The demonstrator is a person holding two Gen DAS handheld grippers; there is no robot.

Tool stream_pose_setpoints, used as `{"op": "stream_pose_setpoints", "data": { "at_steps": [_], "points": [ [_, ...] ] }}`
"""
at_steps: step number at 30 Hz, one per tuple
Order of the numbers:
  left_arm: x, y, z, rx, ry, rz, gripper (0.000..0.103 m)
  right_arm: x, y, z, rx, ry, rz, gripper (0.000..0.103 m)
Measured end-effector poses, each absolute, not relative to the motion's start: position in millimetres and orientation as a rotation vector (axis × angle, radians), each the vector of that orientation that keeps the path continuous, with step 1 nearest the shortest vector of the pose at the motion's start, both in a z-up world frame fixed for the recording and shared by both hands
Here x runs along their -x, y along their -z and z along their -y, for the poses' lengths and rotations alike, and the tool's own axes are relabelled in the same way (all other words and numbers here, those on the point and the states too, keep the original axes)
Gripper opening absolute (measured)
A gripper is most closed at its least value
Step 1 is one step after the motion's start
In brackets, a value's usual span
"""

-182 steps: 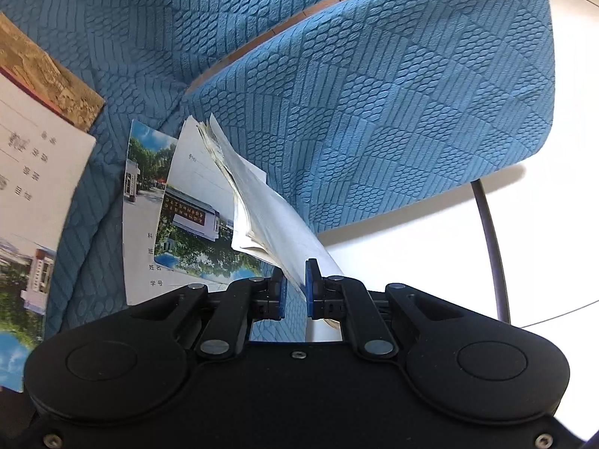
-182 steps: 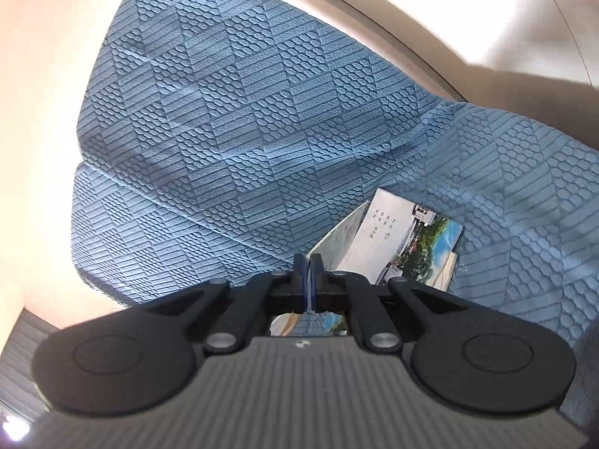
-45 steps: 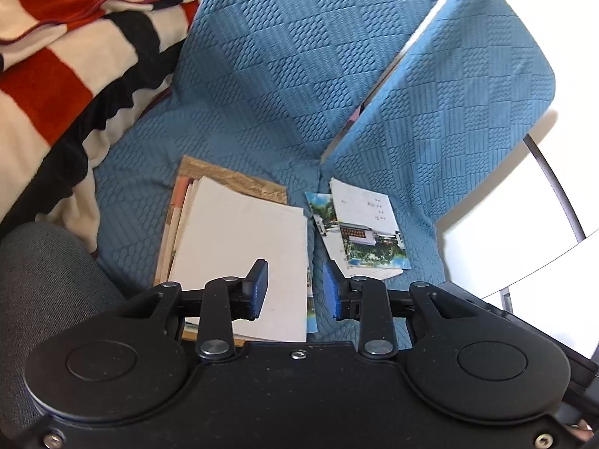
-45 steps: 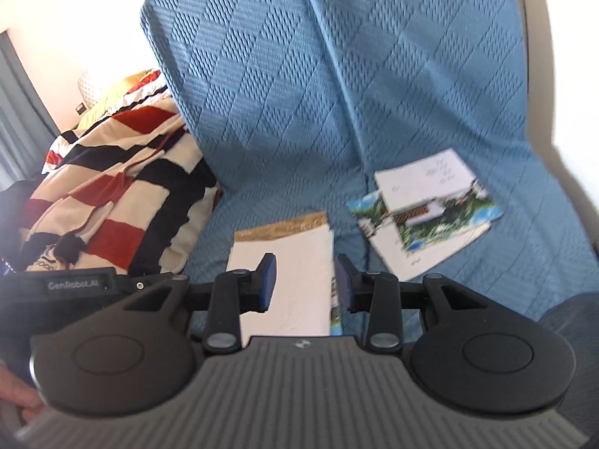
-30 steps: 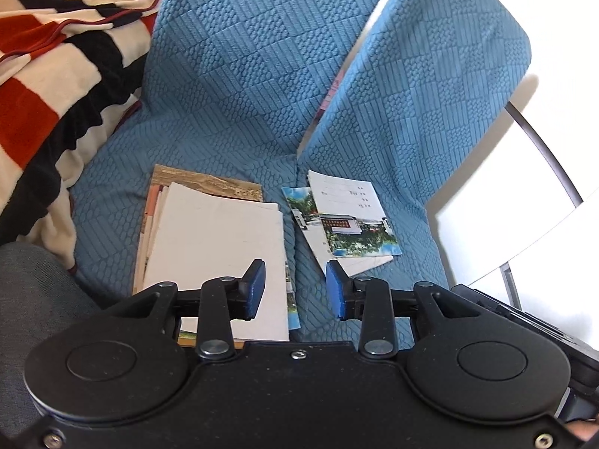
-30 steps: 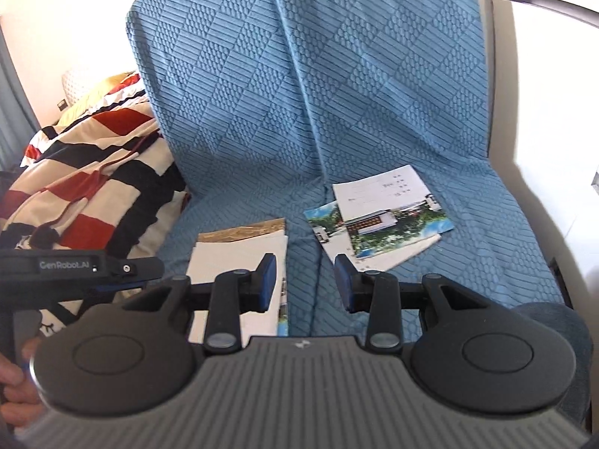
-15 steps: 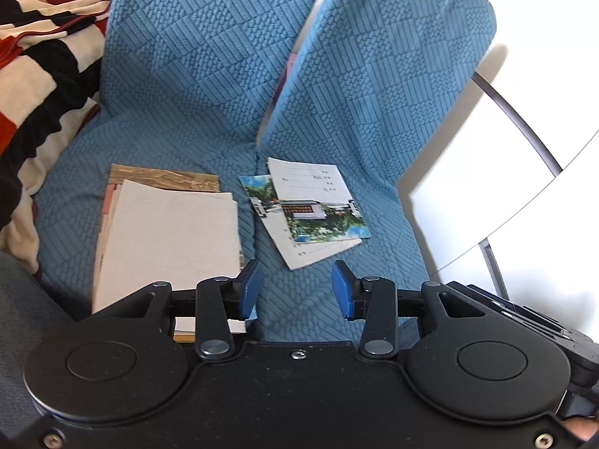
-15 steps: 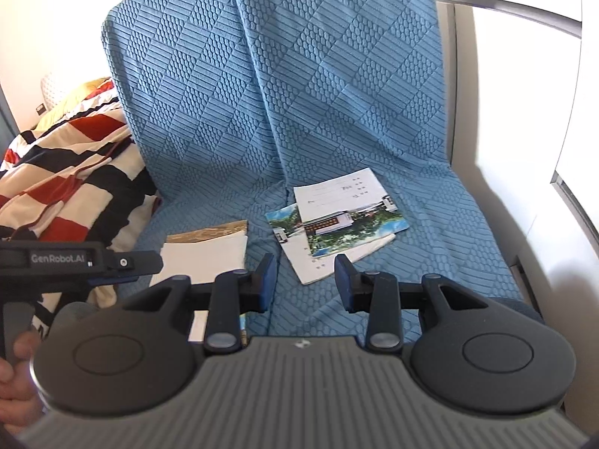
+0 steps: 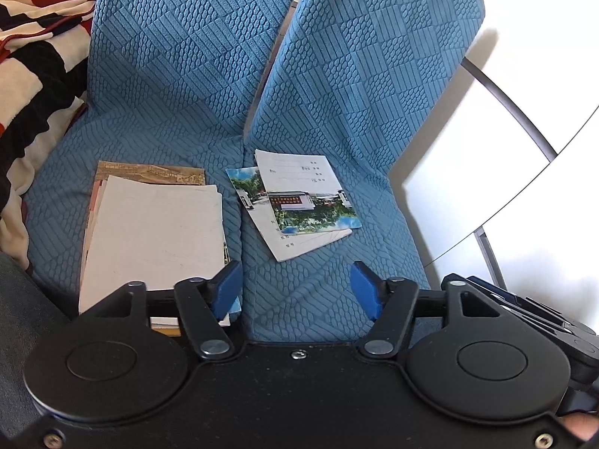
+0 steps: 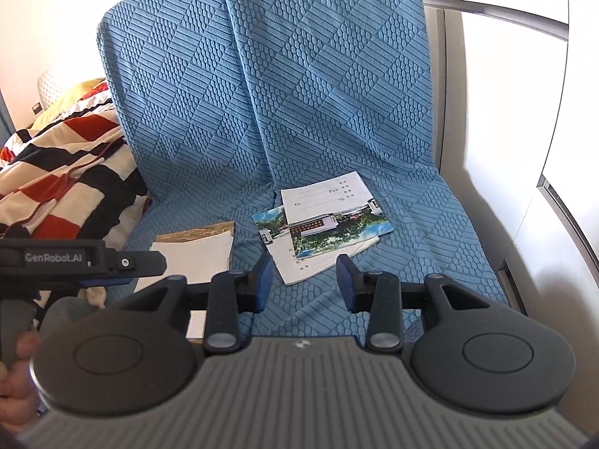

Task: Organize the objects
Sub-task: 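Withdraw both open tools up from the book stack, then move both open tools toward the remaining photo booklet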

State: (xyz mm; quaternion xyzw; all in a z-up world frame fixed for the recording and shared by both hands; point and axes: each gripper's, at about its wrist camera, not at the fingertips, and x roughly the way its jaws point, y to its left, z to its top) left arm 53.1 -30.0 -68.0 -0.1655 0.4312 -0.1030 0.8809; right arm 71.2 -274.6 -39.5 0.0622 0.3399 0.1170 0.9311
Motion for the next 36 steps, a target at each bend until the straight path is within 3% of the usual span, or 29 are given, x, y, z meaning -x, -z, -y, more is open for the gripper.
{"op": "stream_pose_setpoints", "data": {
  "at_steps": [3, 5, 10, 12, 36],
  "points": [
    [-52.4, 67.0, 33.2, 0.329, 0.204, -0.879, 0.082, -71.2, 41.0, 275.1, -0.124, -0.234, -0.696, 0.04],
    [-54.1, 67.1, 35.0, 0.317, 0.199, -0.876, 0.083, -72.8, 43.7, 276.2, -0.131, -0.227, -0.704, 0.04],
    [-59.4, 68.1, 39.5, 0.29, 0.21, -0.88, 0.099, -75.2, 48.5, 278.3, -0.143, -0.217, -0.692, 0.078],
    [-60.0, 68.5, 41.0, 0.289, 0.209, -0.874, 0.102, -75.9, 49.5, 278.2, -0.134, -0.209, -0.678, 0.085],
    [-104.4, 110.5, 76.7, 0.198, 0.17, -0.886, 0.102, -127.0, 112.0, 312.9, -0.171, -0.148, -0.693, 0.085]
  ]
}}
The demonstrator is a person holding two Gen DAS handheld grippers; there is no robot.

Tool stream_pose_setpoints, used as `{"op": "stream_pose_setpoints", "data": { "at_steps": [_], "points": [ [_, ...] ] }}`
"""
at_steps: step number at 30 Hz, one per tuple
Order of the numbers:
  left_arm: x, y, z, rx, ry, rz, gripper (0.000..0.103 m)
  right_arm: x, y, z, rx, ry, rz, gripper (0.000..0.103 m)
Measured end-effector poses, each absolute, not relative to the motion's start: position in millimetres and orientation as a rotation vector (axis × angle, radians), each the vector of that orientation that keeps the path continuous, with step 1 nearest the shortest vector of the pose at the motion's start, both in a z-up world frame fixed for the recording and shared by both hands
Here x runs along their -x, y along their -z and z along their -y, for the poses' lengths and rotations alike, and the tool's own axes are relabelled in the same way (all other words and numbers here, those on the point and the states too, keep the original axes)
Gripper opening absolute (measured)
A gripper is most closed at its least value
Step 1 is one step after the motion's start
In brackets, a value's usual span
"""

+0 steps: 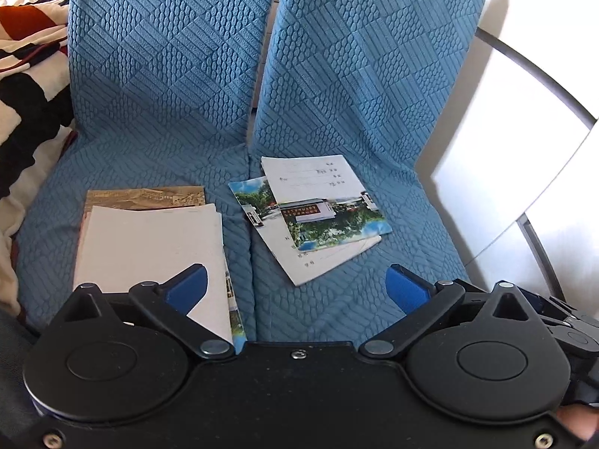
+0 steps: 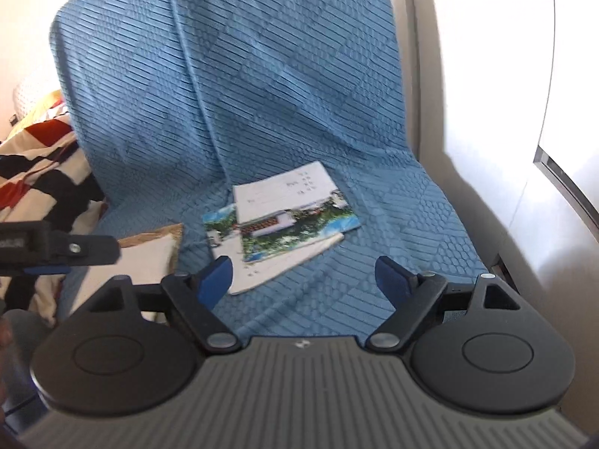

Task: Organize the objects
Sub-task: 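Move both open tools toward the remaining photo booklet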

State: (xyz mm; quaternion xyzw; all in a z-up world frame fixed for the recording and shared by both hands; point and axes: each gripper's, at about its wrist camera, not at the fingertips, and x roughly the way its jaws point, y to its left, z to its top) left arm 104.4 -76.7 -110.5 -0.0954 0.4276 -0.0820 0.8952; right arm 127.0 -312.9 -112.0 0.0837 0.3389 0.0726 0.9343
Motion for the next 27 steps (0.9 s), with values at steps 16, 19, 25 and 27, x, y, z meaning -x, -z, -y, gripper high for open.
{"op": "stream_pose_setpoints", "data": {
  "at_steps": [16, 19, 25, 27],
  "points": [
    [-157.8, 163.3, 107.3, 0.263, 0.137, -0.924, 0.099, -187.9, 153.5, 343.9, -0.364, -0.092, -0.643, 0.082],
    [-164.7, 176.7, 117.6, 0.269, 0.133, -0.945, 0.098, -208.0, 166.3, 345.9, -0.445, -0.139, -0.674, 0.074],
    [-179.6, 198.1, 136.7, 0.261, 0.108, -0.984, 0.095, -234.1, 185.9, 355.9, -0.561, -0.14, -0.71, 0.06],
    [-187.2, 204.6, 141.1, 0.25, 0.093, -0.996, 0.091, -245.8, 192.7, 356.3, -0.564, -0.138, -0.726, 0.056]
  ]
}}
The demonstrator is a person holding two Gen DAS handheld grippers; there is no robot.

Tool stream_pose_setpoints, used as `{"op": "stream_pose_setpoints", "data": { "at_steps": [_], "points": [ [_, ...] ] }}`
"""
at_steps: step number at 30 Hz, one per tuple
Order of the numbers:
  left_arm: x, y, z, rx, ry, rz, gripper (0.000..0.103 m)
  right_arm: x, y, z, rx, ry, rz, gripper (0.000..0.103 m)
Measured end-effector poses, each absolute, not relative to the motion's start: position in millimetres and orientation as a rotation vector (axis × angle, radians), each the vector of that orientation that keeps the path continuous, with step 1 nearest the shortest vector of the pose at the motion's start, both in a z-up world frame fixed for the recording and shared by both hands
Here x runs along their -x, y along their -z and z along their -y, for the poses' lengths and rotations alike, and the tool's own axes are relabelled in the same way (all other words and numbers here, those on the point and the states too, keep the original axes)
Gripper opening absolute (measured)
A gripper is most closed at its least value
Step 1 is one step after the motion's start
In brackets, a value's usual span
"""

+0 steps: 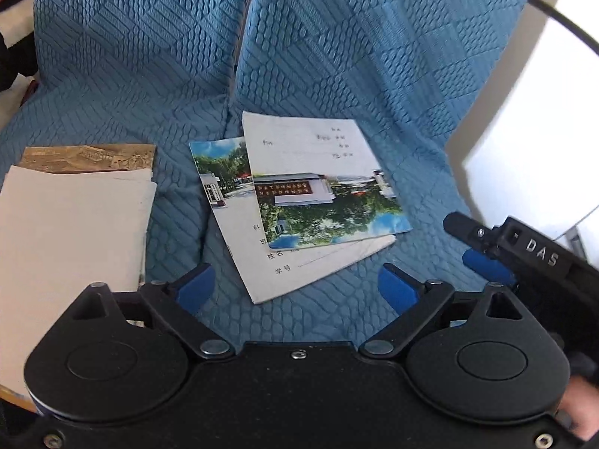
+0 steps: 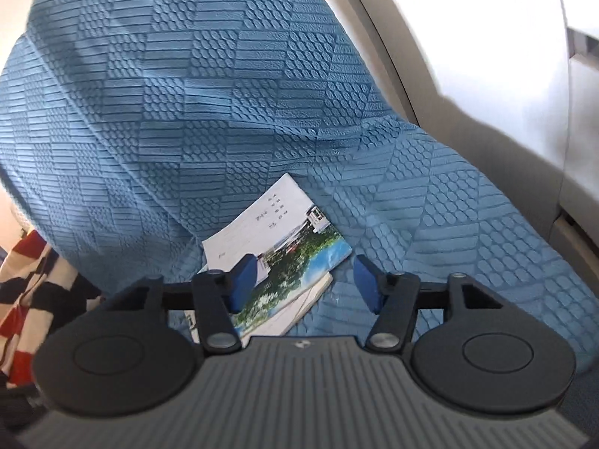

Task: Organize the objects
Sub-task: 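Move both open tools toward the remaining photo booklet, then close both tools on the edge of the building-picture photo booklet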

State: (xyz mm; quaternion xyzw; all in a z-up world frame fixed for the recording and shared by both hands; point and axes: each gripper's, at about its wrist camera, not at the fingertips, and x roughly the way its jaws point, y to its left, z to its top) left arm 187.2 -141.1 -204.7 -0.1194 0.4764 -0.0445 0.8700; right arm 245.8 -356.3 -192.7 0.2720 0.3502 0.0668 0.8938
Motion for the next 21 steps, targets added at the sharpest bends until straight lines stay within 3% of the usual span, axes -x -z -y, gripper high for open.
{"op": "stream_pose_setpoints", "data": {
  "at_steps": [5, 8, 11, 15, 21],
  "points": [
    [-206.2, 217.5, 146.4, 0.27, 0.073, -1.015, 0.081, -271.7, 220.6, 367.6, -0.633, -0.108, -0.816, 0.043],
    [-220.6, 226.3, 150.5, 0.315, 0.055, -1.041, 0.073, -284.4, 235.1, 366.2, -0.607, -0.083, -0.89, 0.03],
    [-235.4, 234.1, 157.8, 0.316, 0.047, -1.039, 0.066, -292.3, 241.9, 366.4, -0.604, -0.09, -0.903, 0.028],
    [-251.8, 248.2, 162.6, 0.316, 0.033, -1.047, 0.046, -302.2, 246.1, 367.2, -0.604, -0.102, -0.893, 0.027],
    [-265.2, 269.0, 157.3, 0.322, -0.005, -1.051, 0.032, -311.1, 246.9, 365.6, -0.56, -0.1, -0.871, 0.024]
  ]
}}
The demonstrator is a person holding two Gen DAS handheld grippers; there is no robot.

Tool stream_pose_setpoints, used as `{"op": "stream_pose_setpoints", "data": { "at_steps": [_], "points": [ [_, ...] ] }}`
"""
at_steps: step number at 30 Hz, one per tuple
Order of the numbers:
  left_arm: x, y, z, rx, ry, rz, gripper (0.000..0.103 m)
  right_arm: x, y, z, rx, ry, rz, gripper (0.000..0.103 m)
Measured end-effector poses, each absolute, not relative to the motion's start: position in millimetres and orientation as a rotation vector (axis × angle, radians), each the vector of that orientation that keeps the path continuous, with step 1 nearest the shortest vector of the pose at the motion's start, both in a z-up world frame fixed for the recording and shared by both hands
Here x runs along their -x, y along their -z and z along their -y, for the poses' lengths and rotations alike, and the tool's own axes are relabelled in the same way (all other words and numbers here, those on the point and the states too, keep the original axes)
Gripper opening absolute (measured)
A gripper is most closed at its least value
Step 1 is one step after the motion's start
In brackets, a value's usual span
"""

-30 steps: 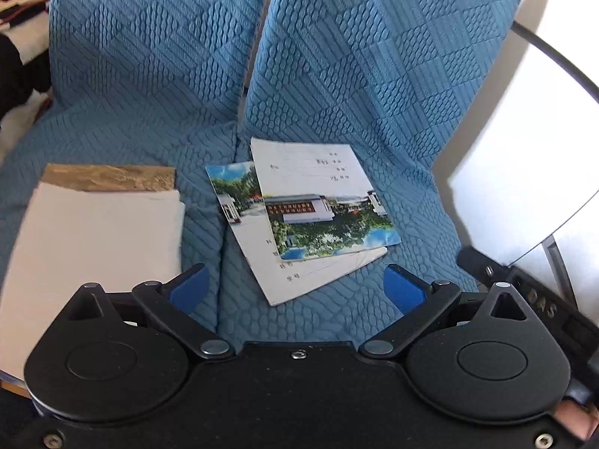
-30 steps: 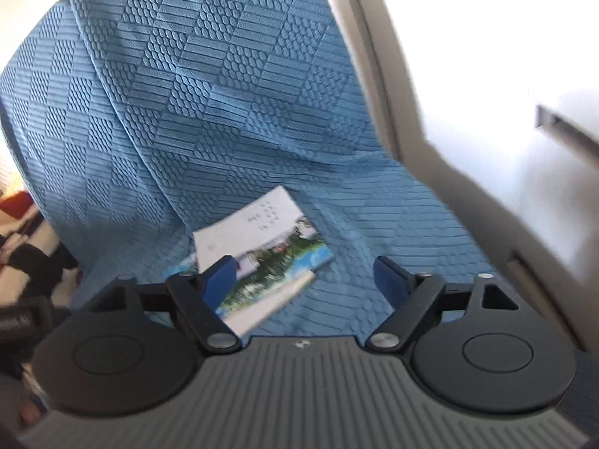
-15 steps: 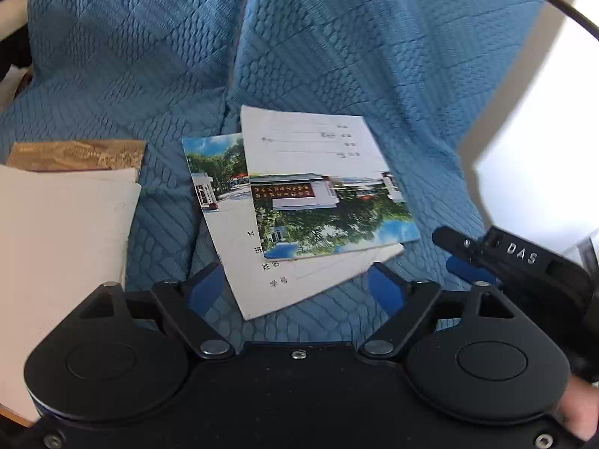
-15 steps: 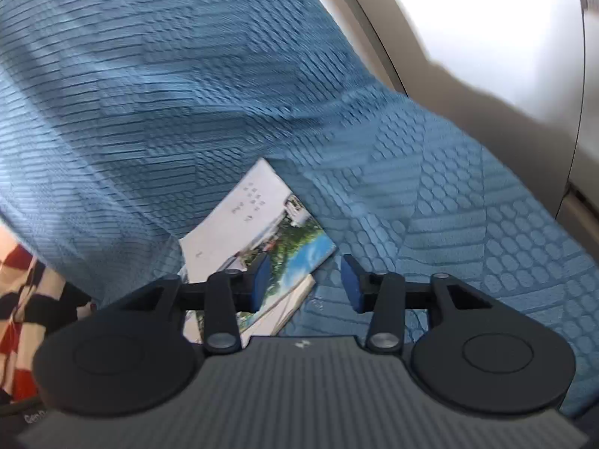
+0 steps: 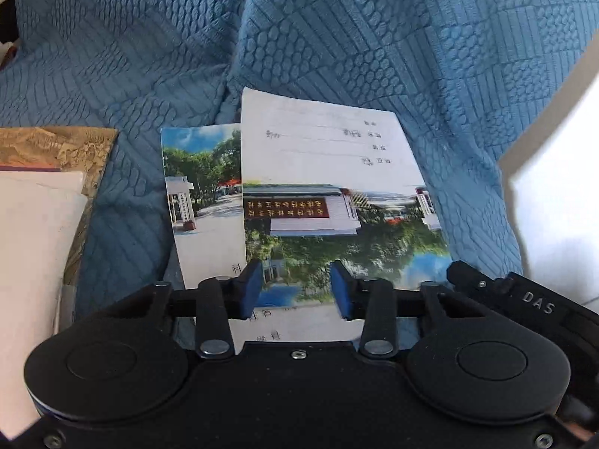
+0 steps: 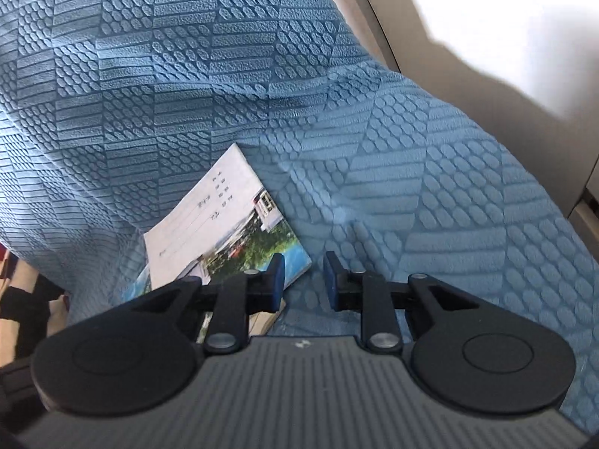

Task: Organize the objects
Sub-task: 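Close both tools on the edge of the building-picture photo booklet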

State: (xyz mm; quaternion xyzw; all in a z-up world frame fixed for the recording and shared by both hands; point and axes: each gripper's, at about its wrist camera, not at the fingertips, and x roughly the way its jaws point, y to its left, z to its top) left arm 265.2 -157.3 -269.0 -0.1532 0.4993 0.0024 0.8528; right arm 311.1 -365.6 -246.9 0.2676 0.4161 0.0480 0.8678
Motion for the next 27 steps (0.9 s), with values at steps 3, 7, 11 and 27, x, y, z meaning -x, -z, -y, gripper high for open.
{"op": "stream_pose_setpoints", "data": {
  "at_steps": [3, 7, 11, 27],
  "points": [
    [-270.5, 270.2, 158.2, 0.297, -0.006, -1.051, 0.028, -314.0, 247.0, 361.1, -0.526, -0.108, -0.863, 0.024],
    [-273.7, 269.1, 160.8, 0.278, -0.013, -1.06, 0.028, -317.8, 249.9, 362.1, -0.57, -0.146, -0.869, 0.026],
    [-271.5, 268.8, 168.0, 0.215, -0.003, -1.046, 0.028, -317.2, 253.6, 369.6, -0.667, -0.157, -0.869, 0.029],
    [-282.7, 266.4, 136.5, 0.432, 0.049, -1.094, 0.029, -325.1, 253.3, 363.4, -0.878, -0.333, -0.816, 0.006]
  ]
}}
